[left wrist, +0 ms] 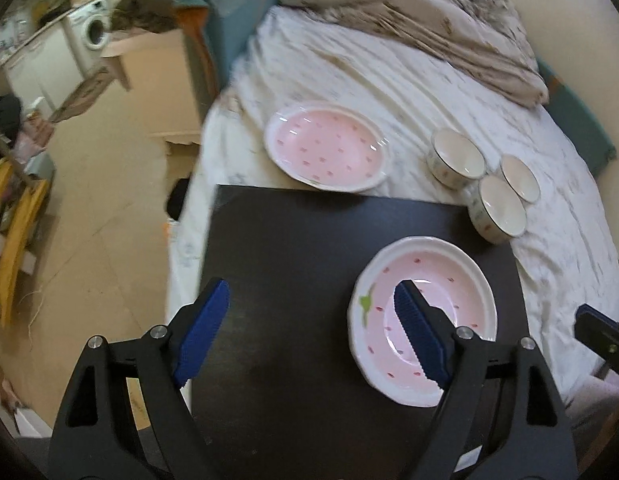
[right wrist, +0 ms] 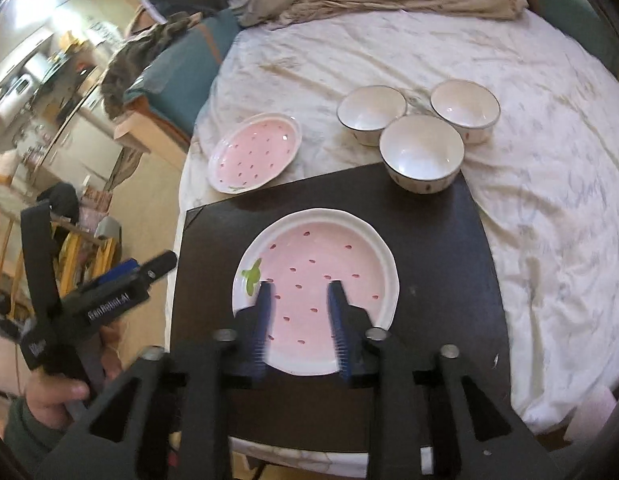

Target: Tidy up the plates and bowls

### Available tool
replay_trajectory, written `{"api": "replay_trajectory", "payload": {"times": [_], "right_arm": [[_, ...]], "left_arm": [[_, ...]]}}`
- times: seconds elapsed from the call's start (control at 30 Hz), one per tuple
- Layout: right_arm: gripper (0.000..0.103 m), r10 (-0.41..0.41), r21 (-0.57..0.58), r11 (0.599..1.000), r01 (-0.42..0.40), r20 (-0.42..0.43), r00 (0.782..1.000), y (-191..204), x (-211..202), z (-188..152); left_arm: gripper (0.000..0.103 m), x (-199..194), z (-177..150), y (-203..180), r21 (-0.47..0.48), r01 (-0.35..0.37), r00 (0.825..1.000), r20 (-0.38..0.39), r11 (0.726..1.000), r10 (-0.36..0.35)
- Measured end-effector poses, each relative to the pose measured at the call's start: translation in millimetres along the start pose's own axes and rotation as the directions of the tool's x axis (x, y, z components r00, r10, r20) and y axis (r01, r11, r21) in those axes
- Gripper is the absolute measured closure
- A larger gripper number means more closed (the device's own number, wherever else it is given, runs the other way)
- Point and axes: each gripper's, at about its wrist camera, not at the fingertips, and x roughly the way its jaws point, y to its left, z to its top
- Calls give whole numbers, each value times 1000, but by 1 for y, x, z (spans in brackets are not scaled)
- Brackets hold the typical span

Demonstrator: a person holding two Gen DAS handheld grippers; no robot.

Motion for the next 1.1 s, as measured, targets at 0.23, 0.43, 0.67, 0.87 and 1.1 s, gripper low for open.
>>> {"api": "replay_trajectory", "payload": {"times": [0.23,0.43,0.67,0.87,1.1], "right_arm": [[27,86,19,996,-87,63,994,-8,-6,1],[27,103,33,994,-105,58,993,-13,3,16],[27,109,55,992,-111,42,993,-16,29,41],[27,110,84,990,-112,21,994,-13,54,60],[27,125,189,975,-118,-22,992,-17,97,90]], "left_arm": [[21,-18,11,-1,-48,-40,999,28,998,42],[21,-6,26,-4,-39,7,1000,20,999,-6],[21,25,45,0,-44,1,1000,-18,999,-2],[21,50,66,8,-68,-14,999,-42,998,11],[21,96,100,38,-164,-44,992,-122,986,24]]}}
